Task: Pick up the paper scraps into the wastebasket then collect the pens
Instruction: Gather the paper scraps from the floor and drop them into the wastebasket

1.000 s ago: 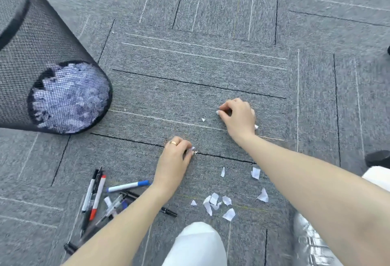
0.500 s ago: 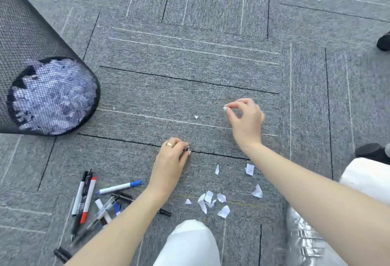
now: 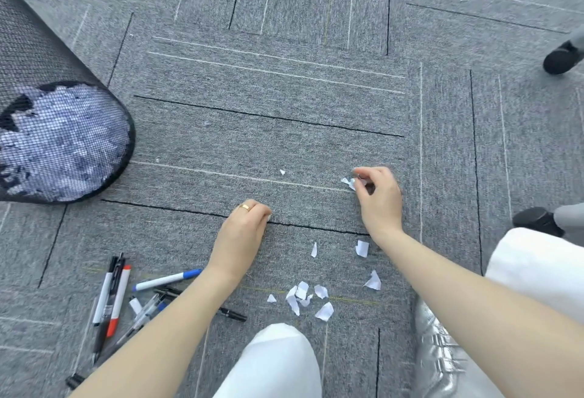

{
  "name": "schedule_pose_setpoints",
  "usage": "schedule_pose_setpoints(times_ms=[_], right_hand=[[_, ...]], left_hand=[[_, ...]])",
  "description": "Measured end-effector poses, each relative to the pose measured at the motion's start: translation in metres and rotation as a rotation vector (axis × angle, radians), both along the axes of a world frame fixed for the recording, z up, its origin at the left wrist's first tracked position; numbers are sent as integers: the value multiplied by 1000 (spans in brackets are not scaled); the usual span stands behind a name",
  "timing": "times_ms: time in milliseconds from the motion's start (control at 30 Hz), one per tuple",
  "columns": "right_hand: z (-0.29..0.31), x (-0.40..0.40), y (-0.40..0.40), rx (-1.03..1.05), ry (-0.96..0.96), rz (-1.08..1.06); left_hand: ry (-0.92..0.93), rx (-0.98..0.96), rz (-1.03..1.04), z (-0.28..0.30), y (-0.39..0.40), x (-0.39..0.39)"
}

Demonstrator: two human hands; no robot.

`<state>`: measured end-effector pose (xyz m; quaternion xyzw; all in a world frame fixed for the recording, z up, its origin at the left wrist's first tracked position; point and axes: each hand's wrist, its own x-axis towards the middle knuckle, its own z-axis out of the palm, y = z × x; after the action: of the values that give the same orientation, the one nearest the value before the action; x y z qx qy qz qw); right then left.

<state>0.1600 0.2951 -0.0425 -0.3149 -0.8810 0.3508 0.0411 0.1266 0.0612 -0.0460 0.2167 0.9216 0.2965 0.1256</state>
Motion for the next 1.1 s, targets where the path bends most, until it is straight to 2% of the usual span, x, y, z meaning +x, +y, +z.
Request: schedule_pose_setpoints(times_ms=[167,400,700,867,1000,1100], right_hand=[[-3,9,-4,34,8,40],[-3,14,-5,104,-21,98],[5,7,-9,-27,-44,69],[6,6,-8,-13,-54,114],[8,2,-7,35,-93,157],[10,1,-7,76,-141,210]], left_hand=[[2,22,51,2,-2,5],[128,-53,-123,0,-12,18],[126,-43,-155,1,-16,10],[60,-22,-93,0,-15,9],[-77,39,103,2,-12,8],[-86,41,102,3,-10,9]])
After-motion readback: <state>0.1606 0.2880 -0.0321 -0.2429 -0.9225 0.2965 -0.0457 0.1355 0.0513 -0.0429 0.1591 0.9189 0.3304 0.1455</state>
